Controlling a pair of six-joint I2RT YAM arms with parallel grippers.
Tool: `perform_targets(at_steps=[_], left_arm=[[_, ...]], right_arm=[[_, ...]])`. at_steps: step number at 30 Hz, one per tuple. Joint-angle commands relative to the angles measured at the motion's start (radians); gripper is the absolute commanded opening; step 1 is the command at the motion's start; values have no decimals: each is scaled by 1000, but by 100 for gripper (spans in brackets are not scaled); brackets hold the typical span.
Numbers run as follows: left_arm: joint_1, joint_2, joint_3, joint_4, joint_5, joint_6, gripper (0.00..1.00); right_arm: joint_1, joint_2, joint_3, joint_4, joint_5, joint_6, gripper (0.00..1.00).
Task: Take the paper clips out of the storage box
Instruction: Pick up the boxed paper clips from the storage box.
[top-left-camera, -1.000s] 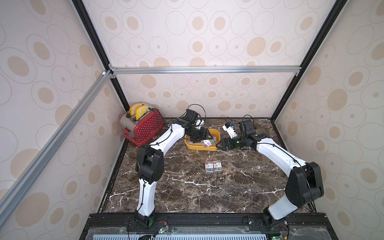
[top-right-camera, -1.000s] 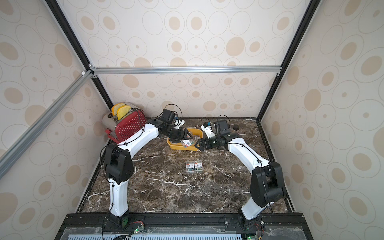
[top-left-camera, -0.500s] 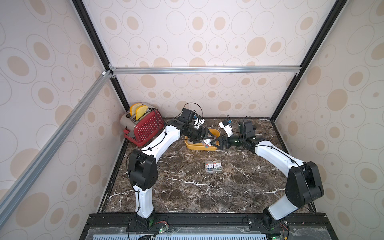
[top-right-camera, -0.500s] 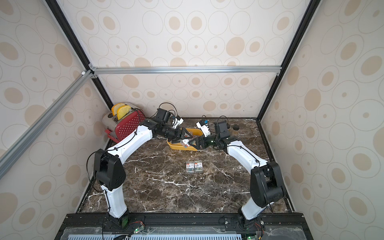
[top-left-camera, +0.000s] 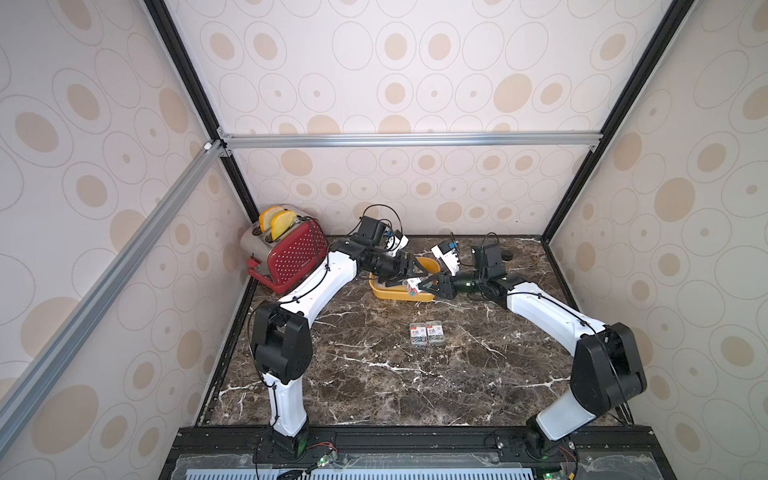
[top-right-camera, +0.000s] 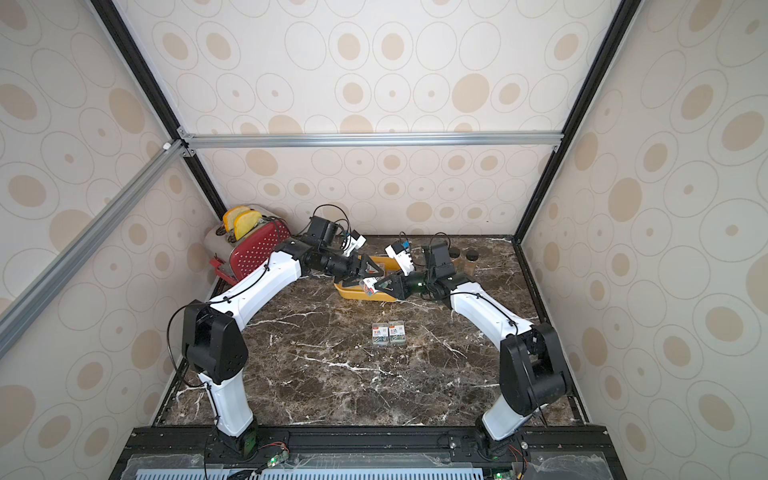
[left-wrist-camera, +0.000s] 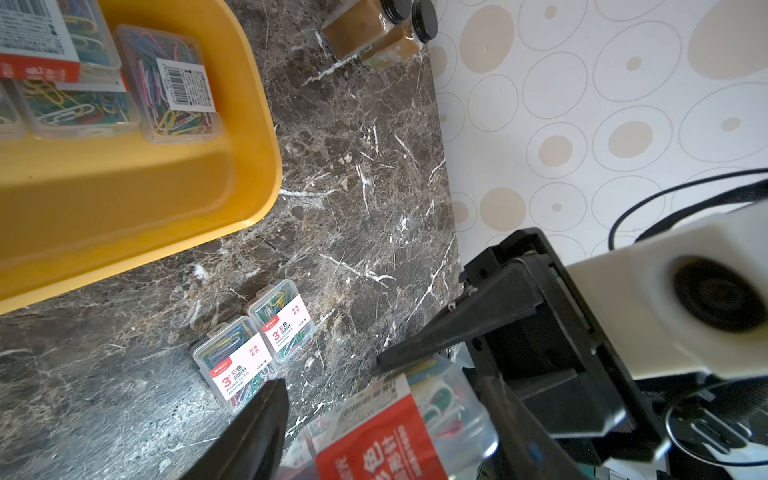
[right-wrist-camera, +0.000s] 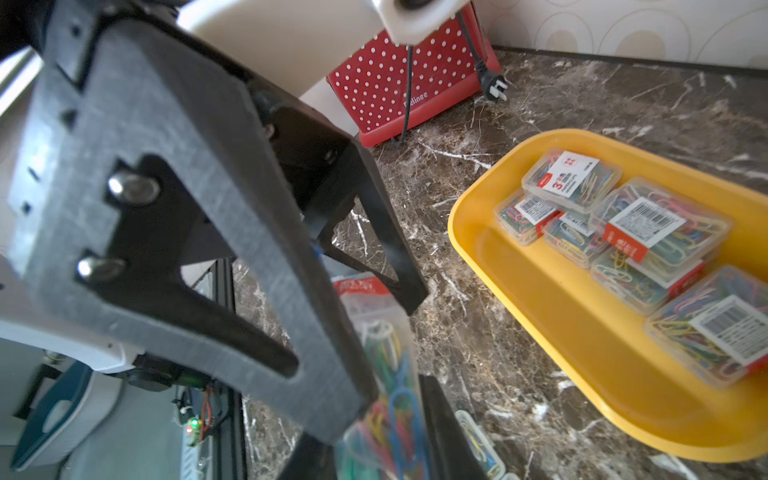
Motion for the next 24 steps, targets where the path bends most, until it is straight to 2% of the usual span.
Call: perform_targets(at_steps=[1, 3, 6, 7, 14, 20, 24], left_arm=[[-4, -37, -3, 34, 5, -12, 42], [-2, -43, -13, 41, 1, -14, 52], [16, -72, -59, 112, 3, -45, 73], [27, -91, -83, 149, 3, -63, 75], [98, -230, -216, 321, -18, -106, 78], [115, -327, -388, 582, -3, -217, 71], [113, -354, -491, 769, -3, -292, 77]], right_arm=[[13, -21, 10, 32, 20, 3, 9], [13, -27, 6, 38, 22, 19, 8], [14, -48, -11, 63, 27, 67, 8], [13, -61, -24, 79, 32, 93, 8], [12, -146, -116, 206, 96, 280, 8], [10, -191, -150, 288, 123, 417, 8], [1, -203, -158, 345, 106, 519, 8]])
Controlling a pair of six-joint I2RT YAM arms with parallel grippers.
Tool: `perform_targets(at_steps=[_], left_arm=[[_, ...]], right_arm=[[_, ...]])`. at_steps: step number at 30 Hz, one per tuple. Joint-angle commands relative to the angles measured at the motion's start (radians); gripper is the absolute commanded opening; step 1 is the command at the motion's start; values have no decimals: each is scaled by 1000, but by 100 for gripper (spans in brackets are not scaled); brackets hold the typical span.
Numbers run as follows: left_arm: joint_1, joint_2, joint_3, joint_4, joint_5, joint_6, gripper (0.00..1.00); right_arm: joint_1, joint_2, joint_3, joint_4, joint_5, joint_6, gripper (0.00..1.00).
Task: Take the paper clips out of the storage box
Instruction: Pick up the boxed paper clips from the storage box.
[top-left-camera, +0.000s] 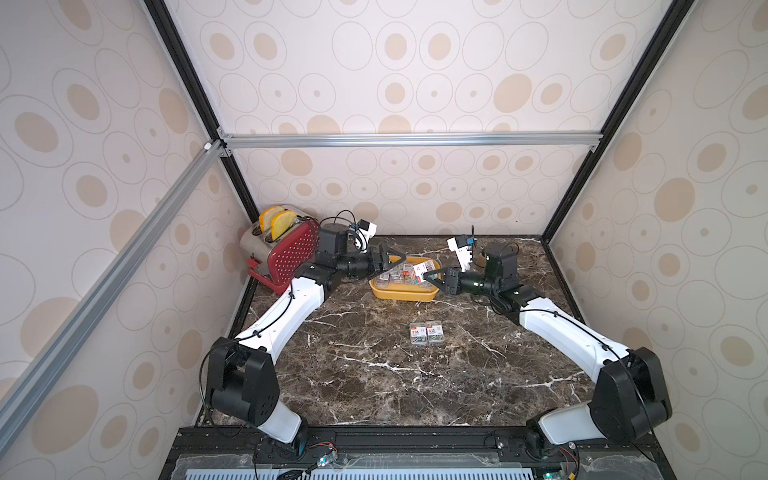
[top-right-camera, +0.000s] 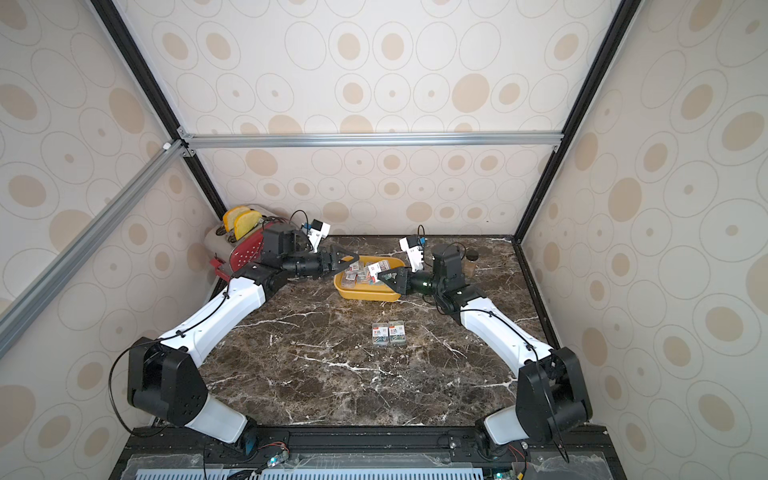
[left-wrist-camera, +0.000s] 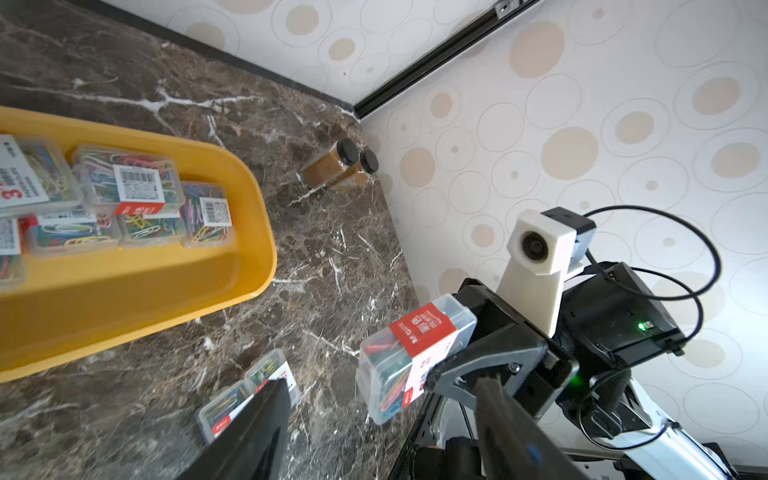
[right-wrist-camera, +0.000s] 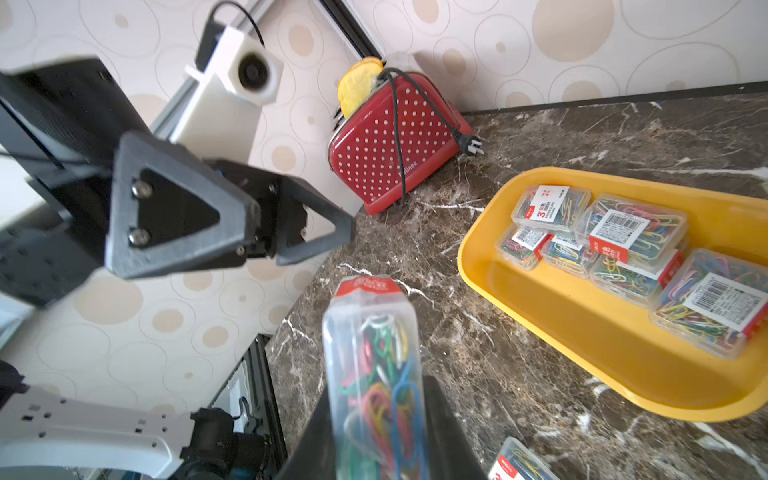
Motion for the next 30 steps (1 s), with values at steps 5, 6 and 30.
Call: perform_targets(at_steps=[5, 6, 30], left_arm=[[-7, -36, -86, 312, 6, -121, 79], [-7, -39, -93, 340, 7, -133, 79], [-70, -14, -141, 634, 23, -276, 46]], right_arm=[[-12, -18, -13, 169, -71, 201, 8], [-11, -15, -12, 180, -80, 213, 8], [-12, 53, -4, 411, -162, 416, 8]])
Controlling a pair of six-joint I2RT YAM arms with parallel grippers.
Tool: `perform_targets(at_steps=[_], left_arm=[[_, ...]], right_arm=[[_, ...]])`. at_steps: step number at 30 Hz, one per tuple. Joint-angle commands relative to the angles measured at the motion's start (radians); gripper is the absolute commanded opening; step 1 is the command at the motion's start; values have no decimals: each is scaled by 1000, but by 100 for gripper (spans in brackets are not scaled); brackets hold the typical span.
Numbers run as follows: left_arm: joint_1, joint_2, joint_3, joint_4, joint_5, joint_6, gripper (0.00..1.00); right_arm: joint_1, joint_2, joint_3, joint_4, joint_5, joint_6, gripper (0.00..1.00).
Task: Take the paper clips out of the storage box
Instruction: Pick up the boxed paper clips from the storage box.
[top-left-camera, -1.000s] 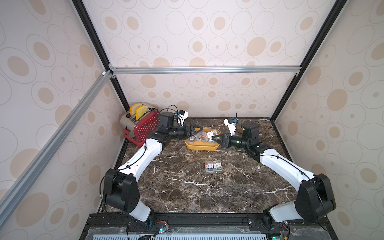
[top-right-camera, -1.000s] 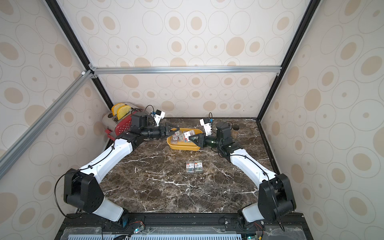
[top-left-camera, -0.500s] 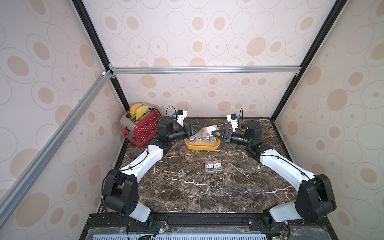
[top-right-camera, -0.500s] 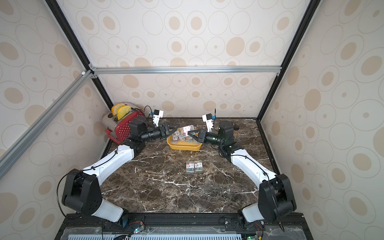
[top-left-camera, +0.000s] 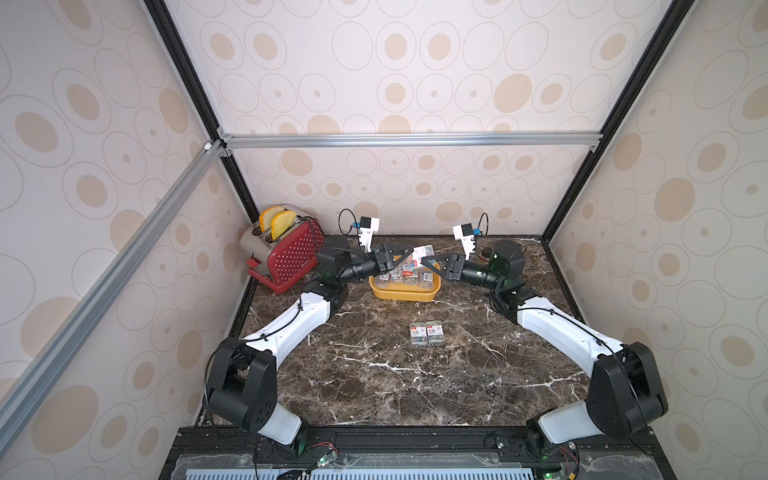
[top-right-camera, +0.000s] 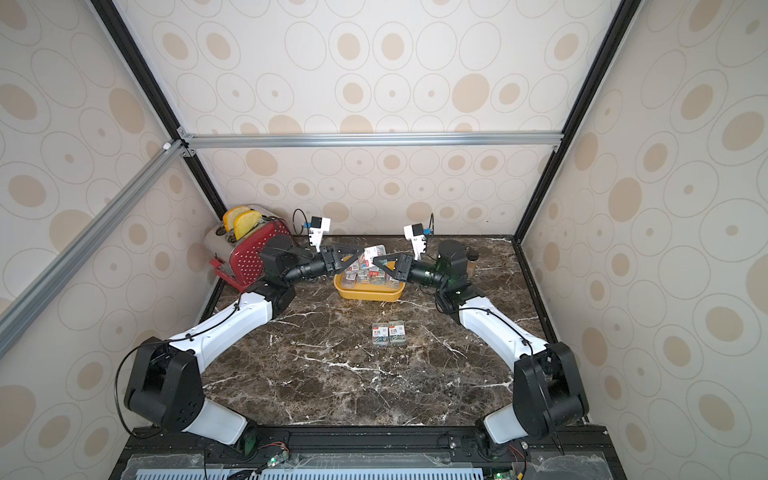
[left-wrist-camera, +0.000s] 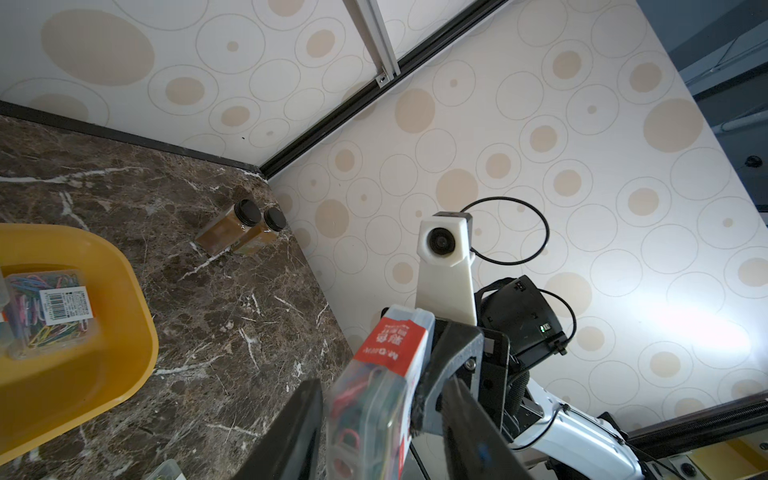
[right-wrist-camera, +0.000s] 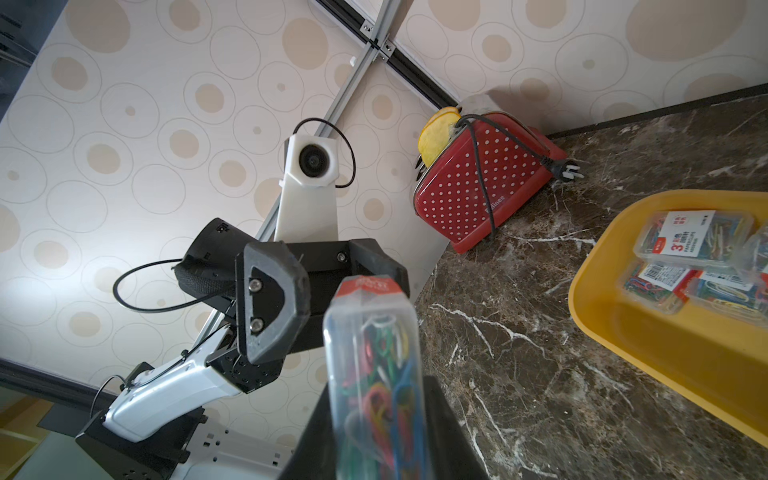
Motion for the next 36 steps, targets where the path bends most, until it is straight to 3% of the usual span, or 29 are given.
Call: perform_targets(at_steps=[1, 10, 19, 29, 36], left_arm=[[-7, 10, 11, 64, 20, -18, 45], [-12, 14, 7, 74, 34, -24, 39], [-13, 30, 23, 84, 53, -32, 23], [-13, 28, 55, -33, 69, 42, 11], [-11, 22, 84, -130, 70, 103, 3]], right_arm=[[-1, 18, 9, 73, -22, 34, 8], [0, 44, 14, 125, -20, 75, 8], [1, 57, 17, 135, -14, 84, 11], [1, 66, 28, 104, -24, 60, 26], [2, 69, 45, 45, -40, 16, 46]])
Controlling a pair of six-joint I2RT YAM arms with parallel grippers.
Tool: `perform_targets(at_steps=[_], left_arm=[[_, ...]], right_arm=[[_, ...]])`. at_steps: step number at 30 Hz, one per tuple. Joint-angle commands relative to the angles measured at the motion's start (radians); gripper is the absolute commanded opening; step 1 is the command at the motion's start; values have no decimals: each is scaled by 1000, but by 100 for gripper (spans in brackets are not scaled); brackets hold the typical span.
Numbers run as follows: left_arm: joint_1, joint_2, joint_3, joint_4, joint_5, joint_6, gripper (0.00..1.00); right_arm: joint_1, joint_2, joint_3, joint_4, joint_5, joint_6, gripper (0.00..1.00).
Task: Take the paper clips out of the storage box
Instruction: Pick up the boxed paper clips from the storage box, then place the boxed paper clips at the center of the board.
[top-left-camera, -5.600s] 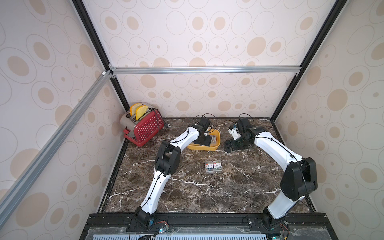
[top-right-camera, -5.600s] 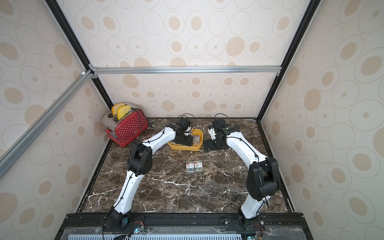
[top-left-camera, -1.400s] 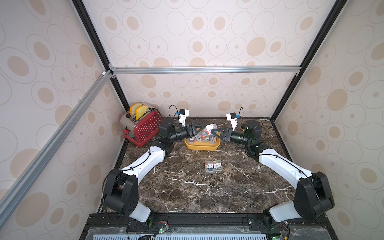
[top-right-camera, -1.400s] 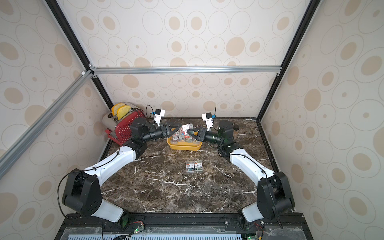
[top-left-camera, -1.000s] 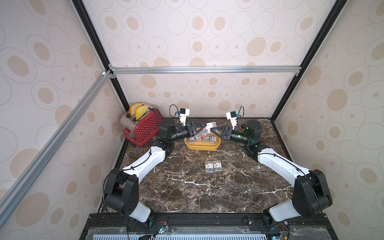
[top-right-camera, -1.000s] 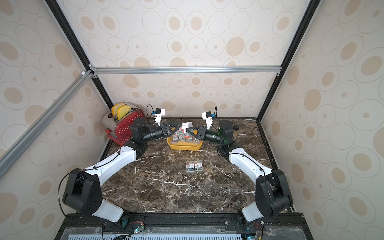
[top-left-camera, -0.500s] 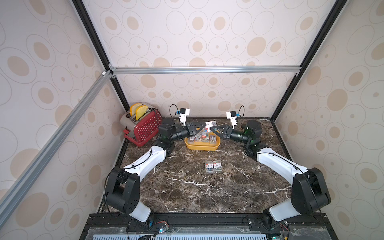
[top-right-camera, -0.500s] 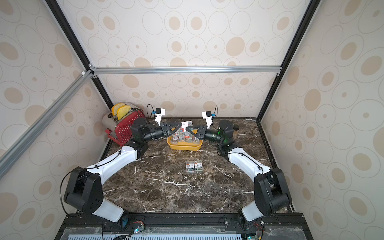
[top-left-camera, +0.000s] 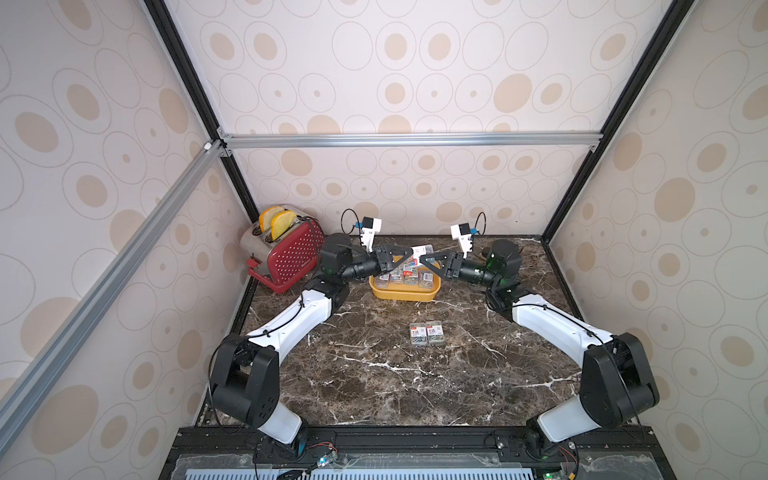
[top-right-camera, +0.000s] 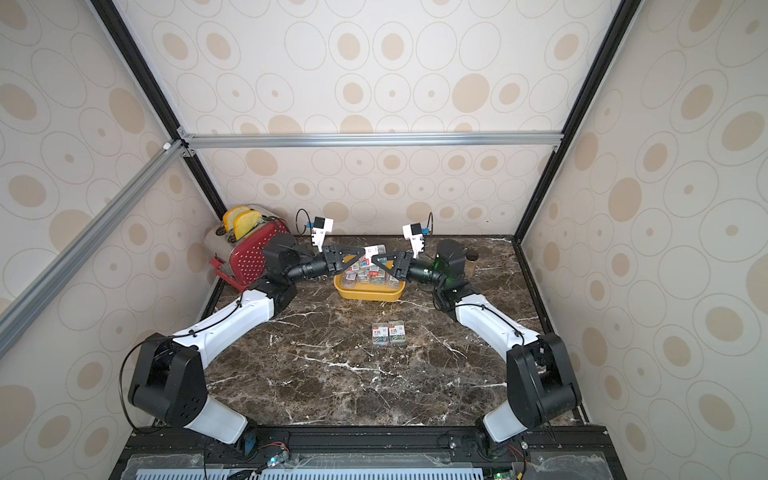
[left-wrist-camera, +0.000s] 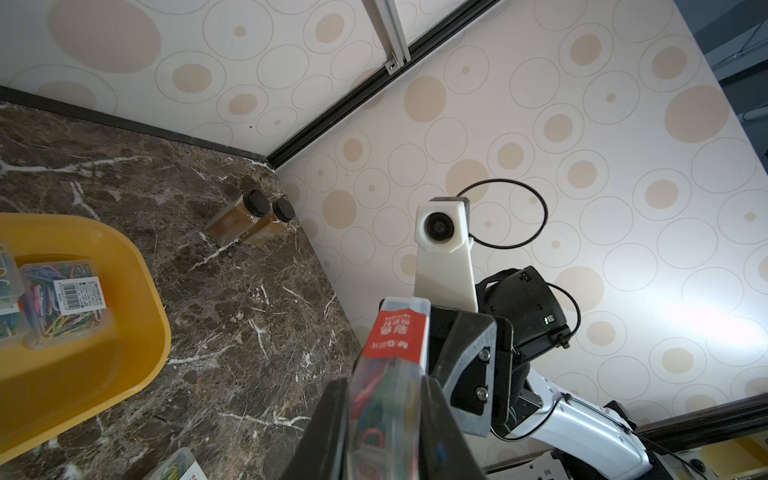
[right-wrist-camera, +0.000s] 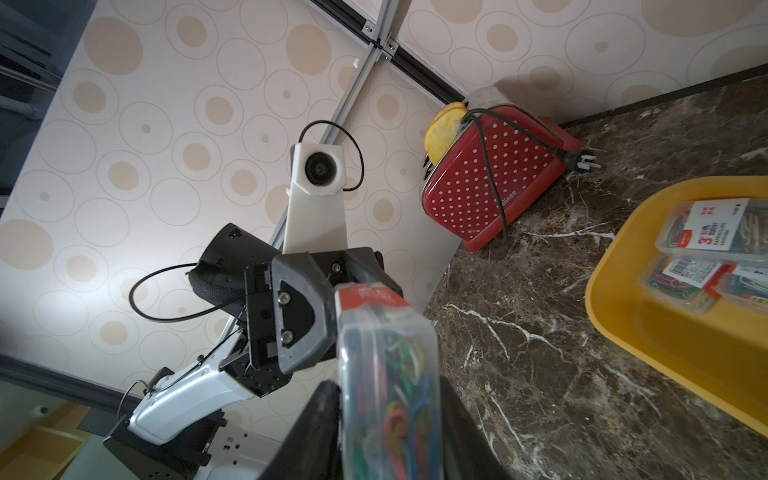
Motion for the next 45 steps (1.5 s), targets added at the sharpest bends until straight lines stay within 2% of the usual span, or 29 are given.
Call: perform_targets(at_steps=[1, 4, 9, 12, 15, 21, 24, 26, 29, 34, 37, 45], left_arm=[[-10, -6, 58, -64, 40, 62, 2], [-1, -9, 67, -88, 44, 77, 1], [18, -4, 96, -155, 53, 107, 0], [40, -2, 118, -205, 72, 131, 0], [56, 13, 171, -343, 100, 204, 0], [58, 75, 300, -718, 135, 437, 0], [57, 112, 352, -867, 149, 533, 0], [58, 132, 384, -963, 152, 603, 0], [57, 163, 427, -1092, 152, 695, 0], [57, 196, 454, -1226, 147, 792, 0], [54, 198, 446, -1240, 155, 808, 0], [14, 208, 442, -1283, 149, 845, 0]], right_arm=[[5, 15, 37, -28, -13, -53, 50], [4, 13, 46, -67, -29, -88, 59], [-4, -11, 54, -162, -39, -166, 65], [-23, -27, 64, -242, -50, -225, 74], [-51, -56, 67, -355, -71, -308, 83], [-79, -143, 62, -615, -28, -544, 85], [-76, -182, 63, -738, 38, -682, 83], [-55, -208, 69, -825, 125, -801, 82], [13, -224, 78, -930, 275, -997, 82], [120, -209, 73, -980, 454, -1185, 84], [174, -207, 50, -957, 534, -1266, 85], [260, -149, 71, -950, 564, -1349, 87]])
